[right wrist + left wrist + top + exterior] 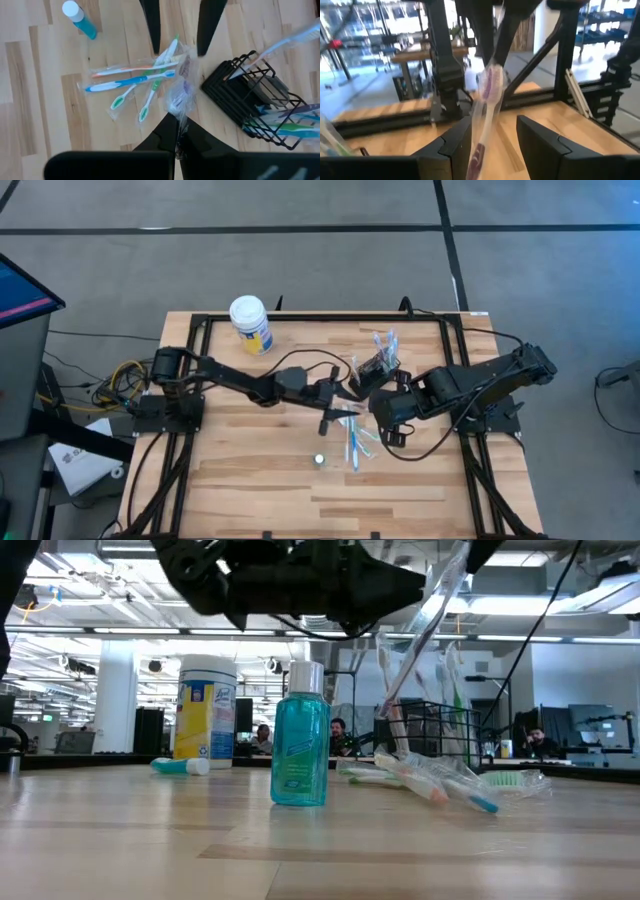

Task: Pick & Place toothbrushing station
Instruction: Put the purple toothbrush into the mesh organizer

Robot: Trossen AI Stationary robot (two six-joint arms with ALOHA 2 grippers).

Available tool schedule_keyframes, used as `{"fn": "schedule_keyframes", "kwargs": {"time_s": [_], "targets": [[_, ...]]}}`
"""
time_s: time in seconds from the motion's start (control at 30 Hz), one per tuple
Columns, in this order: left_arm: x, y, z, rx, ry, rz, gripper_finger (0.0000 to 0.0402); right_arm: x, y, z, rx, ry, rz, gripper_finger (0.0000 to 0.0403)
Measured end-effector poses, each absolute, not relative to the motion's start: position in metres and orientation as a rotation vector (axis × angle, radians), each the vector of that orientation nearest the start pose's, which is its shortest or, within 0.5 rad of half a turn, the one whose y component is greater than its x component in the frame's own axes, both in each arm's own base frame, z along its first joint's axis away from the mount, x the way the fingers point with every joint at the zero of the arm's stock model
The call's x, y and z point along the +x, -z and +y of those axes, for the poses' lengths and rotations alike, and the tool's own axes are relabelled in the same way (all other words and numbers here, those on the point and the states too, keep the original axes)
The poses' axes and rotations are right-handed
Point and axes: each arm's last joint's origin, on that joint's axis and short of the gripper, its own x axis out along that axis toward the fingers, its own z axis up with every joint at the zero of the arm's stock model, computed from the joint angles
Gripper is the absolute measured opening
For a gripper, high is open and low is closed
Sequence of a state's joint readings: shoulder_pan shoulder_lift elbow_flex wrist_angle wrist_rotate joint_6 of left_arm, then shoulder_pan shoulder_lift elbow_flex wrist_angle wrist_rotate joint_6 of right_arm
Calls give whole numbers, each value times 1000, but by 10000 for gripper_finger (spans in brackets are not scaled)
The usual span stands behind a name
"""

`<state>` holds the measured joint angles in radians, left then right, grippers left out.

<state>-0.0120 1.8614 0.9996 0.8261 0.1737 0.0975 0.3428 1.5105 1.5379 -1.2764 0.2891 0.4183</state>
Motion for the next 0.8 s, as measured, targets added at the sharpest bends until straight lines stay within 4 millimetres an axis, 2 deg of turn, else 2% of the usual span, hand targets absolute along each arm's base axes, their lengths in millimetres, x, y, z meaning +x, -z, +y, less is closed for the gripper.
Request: {"fn": "schedule_keyframes", "kwargs": {"time_s": [0.3, 0.6, 0.8], "targets": [[404, -212, -15, 97, 232, 79, 149, 264, -343, 86, -20, 200, 1162, 0], [409, -217, -14, 104, 184, 58, 149, 265, -343, 86, -16, 198, 1154, 0], [414, -217, -20, 163, 140, 58, 149, 265, -344, 86, -17, 194, 1151, 0]]}}
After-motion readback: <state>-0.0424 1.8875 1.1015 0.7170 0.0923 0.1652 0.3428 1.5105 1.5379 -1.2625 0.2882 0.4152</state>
